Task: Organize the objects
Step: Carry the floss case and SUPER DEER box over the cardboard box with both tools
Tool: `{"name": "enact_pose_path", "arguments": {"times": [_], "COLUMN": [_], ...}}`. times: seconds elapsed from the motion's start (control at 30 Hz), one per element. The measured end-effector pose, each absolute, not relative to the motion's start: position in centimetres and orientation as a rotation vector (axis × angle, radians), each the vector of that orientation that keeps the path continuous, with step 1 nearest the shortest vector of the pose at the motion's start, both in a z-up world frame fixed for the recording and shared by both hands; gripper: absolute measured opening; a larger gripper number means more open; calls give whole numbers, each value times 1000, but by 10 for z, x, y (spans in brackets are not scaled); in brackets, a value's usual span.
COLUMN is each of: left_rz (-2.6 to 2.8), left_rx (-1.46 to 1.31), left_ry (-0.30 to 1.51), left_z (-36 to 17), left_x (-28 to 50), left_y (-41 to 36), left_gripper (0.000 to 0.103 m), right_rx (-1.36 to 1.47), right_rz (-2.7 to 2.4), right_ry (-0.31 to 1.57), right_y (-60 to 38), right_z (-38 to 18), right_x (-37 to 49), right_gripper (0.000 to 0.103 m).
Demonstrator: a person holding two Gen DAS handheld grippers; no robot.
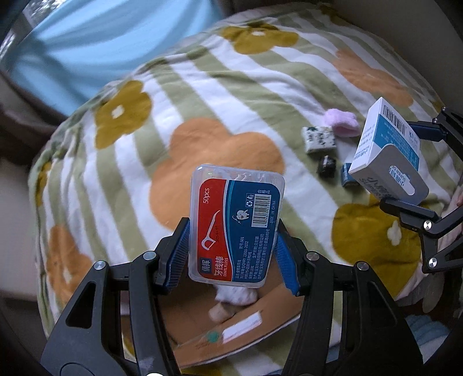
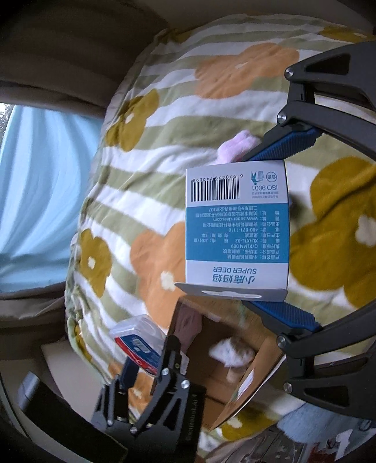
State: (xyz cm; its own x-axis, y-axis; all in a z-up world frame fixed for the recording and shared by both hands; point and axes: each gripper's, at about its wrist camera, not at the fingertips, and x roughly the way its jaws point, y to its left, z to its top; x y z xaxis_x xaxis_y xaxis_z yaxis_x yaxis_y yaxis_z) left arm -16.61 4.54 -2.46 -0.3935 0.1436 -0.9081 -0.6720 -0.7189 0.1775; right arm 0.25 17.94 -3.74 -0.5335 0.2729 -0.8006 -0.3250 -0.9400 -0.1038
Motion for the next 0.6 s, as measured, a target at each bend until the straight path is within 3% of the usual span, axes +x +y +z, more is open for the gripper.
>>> {"name": "enact_pose_path", "arguments": {"times": [0.3, 0.6], "left_rz": [2244, 2267], "left_rx": [-1403, -1516], "left_ry": [629, 534], "left_z": [-27, -56], "left_x": [-169, -176], "left_y": [-44, -119], "left_gripper": [52, 52], "right_rx": [-1300, -1413], "right_rz": [2606, 2652], "right_ry": [70, 45], "right_y": [122, 72], "right_z": [-28, -54], "right_x": [-45, -99], "right_gripper": [84, 84]}}
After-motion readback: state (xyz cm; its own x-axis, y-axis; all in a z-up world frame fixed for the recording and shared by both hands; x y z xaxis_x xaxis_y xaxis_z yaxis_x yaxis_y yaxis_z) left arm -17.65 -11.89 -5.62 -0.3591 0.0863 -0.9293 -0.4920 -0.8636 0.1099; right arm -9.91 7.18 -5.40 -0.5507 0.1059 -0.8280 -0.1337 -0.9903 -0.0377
